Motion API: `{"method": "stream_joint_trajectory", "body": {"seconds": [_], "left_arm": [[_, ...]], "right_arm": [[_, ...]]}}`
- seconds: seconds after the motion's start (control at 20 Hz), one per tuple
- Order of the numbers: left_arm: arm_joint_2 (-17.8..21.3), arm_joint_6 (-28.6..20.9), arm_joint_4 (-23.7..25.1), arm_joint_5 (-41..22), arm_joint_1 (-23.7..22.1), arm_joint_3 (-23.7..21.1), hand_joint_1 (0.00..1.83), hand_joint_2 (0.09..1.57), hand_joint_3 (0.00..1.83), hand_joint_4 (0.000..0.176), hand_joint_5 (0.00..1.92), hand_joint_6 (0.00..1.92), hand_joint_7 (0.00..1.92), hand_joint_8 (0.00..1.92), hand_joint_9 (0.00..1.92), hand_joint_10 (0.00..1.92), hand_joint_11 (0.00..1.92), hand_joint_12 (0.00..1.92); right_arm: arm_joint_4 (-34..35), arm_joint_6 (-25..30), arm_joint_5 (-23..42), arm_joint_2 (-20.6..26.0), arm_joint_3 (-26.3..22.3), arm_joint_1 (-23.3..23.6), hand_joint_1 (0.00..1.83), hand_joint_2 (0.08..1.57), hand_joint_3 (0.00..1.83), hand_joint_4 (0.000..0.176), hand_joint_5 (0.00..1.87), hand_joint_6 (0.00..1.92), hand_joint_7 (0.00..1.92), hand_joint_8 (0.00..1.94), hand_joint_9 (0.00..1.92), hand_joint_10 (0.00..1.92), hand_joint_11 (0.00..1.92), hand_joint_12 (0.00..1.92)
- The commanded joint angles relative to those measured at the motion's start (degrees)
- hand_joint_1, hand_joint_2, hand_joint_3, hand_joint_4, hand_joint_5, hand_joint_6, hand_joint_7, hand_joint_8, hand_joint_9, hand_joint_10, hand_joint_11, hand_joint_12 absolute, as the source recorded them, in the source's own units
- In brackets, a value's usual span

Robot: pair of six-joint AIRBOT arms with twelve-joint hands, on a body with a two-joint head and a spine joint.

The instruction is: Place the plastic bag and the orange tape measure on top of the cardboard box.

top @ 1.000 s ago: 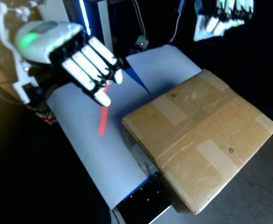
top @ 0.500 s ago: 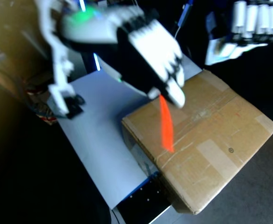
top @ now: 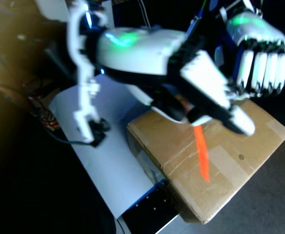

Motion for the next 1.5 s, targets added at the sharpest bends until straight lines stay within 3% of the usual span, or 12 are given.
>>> {"method": "stream_joint_trajectory", "body": {"seconds": [0.0, 0.2, 0.35, 0.45, 0.5, 0.7, 0.75, 0.8, 0.85, 0.9, 1.05, 1.45], "left_arm": [[-0.45, 0.18, 0.27, 6.00, -1.11, 0.53, 1.35, 1.20, 0.00, 0.000, 0.89, 1.05, 0.74, 1.35, 0.71, 1.55, 0.62, 1.79], [-1.60, 0.17, -0.46, 4.35, -1.08, 1.87, 1.37, 1.18, 0.00, 0.000, 0.88, 0.85, 0.83, 1.35, 0.82, 1.60, 0.87, 1.90], [-2.60, 0.17, -0.17, 2.83, -0.86, 2.56, 1.37, 1.17, 0.00, 0.000, 0.85, 1.15, 0.88, 1.19, 0.78, 1.43, 0.63, 1.75], [-2.78, 0.17, -0.11, 1.91, -0.59, 2.74, 1.35, 1.18, 0.00, 0.000, 0.84, 1.30, 0.88, 1.18, 0.70, 1.36, 0.08, 1.76], [-2.76, 0.17, -0.14, 1.69, -0.47, 2.74, 1.35, 1.19, 0.00, 0.000, 0.82, 1.33, 0.87, 1.20, 0.69, 1.38, 0.10, 1.78], [-2.42, 0.17, -0.05, 1.02, 0.20, 2.56, 1.21, 1.26, 0.00, 0.000, 0.64, 1.22, 0.79, 1.57, 0.83, 1.84, 0.98, 1.92], [-2.32, 0.17, 0.03, 1.01, 0.27, 2.46, 1.31, 1.19, 0.00, 0.000, 0.58, 0.83, 0.83, 1.32, 0.91, 1.92, 1.05, 1.92], [-2.12, 0.17, 0.10, 1.01, 0.34, 2.31, 1.33, 1.17, 0.00, 0.000, 0.67, 0.25, 0.84, 1.28, 0.76, 1.76, 0.83, 1.92], [-1.84, 0.17, 0.08, 0.99, 0.43, 2.19, 1.33, 1.16, 0.00, 0.000, 0.72, 0.06, 0.86, 1.24, 0.74, 1.67, 0.76, 1.92], [-1.39, 0.17, -0.05, 0.99, 0.56, 1.93, 1.16, 1.08, 0.00, 0.000, 0.67, 0.00, 0.57, 0.97, 0.54, 1.38, 0.50, 1.82], [-0.84, 0.17, 0.05, 1.02, 0.69, 1.36, 1.09, 1.07, 0.00, 0.000, 0.61, 0.00, 0.52, 0.13, 0.26, 0.64, 0.00, 1.54], [1.67, 0.17, 1.29, 2.83, 1.05, -1.57, 1.13, 1.02, 0.00, 0.000, 0.60, 0.00, 0.46, 0.00, 0.27, 0.08, 0.00, 1.26]], "right_arm": [[-1.97, -0.30, -5.99, -0.51, 0.58, 1.01, 1.35, 1.15, 0.00, 0.000, 0.93, 0.76, 0.87, 1.29, 0.86, 1.56, 0.88, 1.83], [-1.97, -0.30, -4.38, -2.23, 2.33, 1.01, 1.36, 1.11, 0.00, 0.000, 0.89, 0.88, 1.00, 1.02, 0.99, 1.31, 0.91, 1.61], [-1.97, -0.31, -3.53, -2.97, 2.82, 0.99, 1.38, 1.14, 0.00, 0.000, 0.90, 0.89, 0.96, 1.11, 0.83, 1.46, 0.67, 1.79], [-1.97, -0.31, -3.10, -3.40, 2.86, 0.83, 1.38, 1.13, 0.00, 0.000, 0.85, 0.96, 0.95, 1.09, 0.90, 1.38, 0.81, 1.70], [-1.97, -0.30, -3.02, -3.51, 2.83, 0.70, 1.39, 1.12, 0.00, 0.000, 0.88, 0.95, 0.99, 1.03, 0.95, 1.28, 0.84, 1.65], [-1.92, -0.29, -2.95, -3.63, 2.51, -0.50, 1.27, 1.10, 0.00, 0.000, 0.99, 0.82, 1.06, 1.08, 0.92, 1.33, 0.73, 1.78], [-1.88, -0.28, -2.95, -3.63, 2.30, -0.66, 1.27, 1.10, 0.00, 0.000, 0.94, 0.88, 1.06, 1.08, 0.92, 1.29, 0.76, 1.72], [-1.88, -0.28, -2.95, -3.60, 2.02, -0.94, 1.26, 1.11, 0.00, 0.000, 0.90, 0.98, 1.06, 1.07, 0.88, 1.25, 0.71, 1.67], [-1.87, -0.28, -2.95, -3.60, 1.92, -1.13, 1.26, 1.12, 0.00, 0.000, 0.85, 1.04, 1.05, 1.08, 0.85, 1.25, 0.69, 1.66], [-1.70, -0.28, -2.95, -3.48, 1.89, -1.26, 1.33, 0.97, 0.00, 0.000, 0.71, 0.68, 0.80, 0.78, 0.73, 1.05, 0.53, 1.55], [-1.68, -0.27, -2.97, -3.18, 1.51, -1.26, 1.27, 0.94, 0.00, 0.000, 0.67, 0.44, 0.70, 0.65, 0.54, 1.04, 0.32, 1.60], [-1.69, -0.27, -2.98, -2.08, 0.77, -1.26, 1.17, 0.91, 0.00, 0.000, 0.61, 0.25, 0.48, 0.90, 0.37, 1.24, 0.20, 1.76]]}}
